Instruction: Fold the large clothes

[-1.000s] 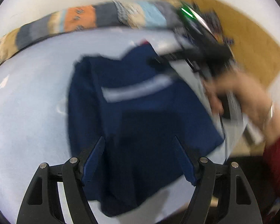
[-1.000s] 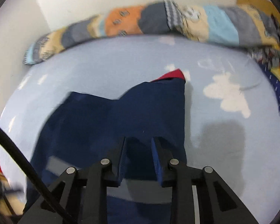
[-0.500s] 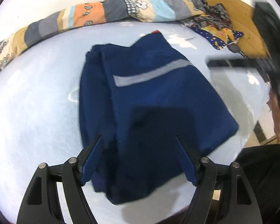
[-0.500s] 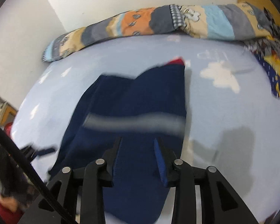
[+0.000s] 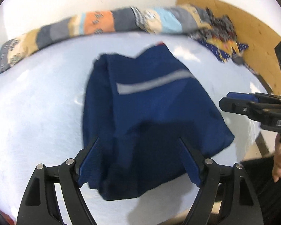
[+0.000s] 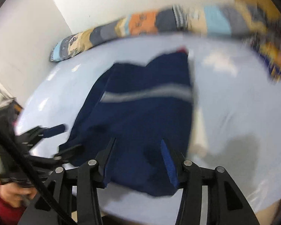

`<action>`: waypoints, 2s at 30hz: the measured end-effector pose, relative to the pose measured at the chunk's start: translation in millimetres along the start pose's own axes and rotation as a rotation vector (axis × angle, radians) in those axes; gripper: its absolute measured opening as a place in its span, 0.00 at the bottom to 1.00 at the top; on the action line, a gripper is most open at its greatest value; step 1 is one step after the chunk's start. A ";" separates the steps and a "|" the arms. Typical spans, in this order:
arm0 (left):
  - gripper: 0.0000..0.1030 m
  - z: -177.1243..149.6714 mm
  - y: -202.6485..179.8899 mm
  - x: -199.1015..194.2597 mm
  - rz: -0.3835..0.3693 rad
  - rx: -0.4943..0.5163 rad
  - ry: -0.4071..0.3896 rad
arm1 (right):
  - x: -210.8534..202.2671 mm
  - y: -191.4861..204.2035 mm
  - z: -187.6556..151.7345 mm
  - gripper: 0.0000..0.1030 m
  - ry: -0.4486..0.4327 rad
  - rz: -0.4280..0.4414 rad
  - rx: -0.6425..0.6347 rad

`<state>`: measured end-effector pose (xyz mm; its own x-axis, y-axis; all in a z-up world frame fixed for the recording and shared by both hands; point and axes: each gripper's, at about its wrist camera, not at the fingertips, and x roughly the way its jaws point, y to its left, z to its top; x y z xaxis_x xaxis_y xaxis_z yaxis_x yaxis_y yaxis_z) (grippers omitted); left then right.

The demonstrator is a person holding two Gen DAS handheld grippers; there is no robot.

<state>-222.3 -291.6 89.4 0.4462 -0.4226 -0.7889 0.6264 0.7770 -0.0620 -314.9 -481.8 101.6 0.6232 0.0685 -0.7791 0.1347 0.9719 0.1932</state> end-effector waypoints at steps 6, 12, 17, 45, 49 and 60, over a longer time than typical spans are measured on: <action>0.81 -2.6 -3.2 20.5 0.108 -0.021 0.038 | 55.1 5.4 -9.0 0.76 0.201 -0.030 0.047; 0.81 -10.2 -7.2 4.4 0.112 -0.061 -0.018 | 26.6 11.9 3.0 0.82 0.057 -0.039 0.034; 1.00 -6.5 -11.9 -50.3 0.288 -0.070 -0.263 | -13.6 12.4 7.5 0.82 -0.118 -0.125 0.012; 1.00 -19.1 -25.0 -113.0 0.467 -0.070 -0.337 | -63.4 64.0 -57.9 0.91 -0.294 -0.129 -0.037; 1.00 -19.5 -22.6 -112.3 0.466 -0.073 -0.329 | -63.6 65.6 -58.6 0.91 -0.294 -0.134 -0.042; 1.00 -22.1 -23.8 -106.9 0.432 -0.063 -0.296 | -62.7 68.3 -59.4 0.91 -0.287 -0.140 -0.066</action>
<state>-299.0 -254.6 161.8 0.8223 -0.1639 -0.5449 0.3096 0.9323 0.1869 -390.5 -406.3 128.3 0.7952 -0.1241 -0.5936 0.1902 0.9805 0.0498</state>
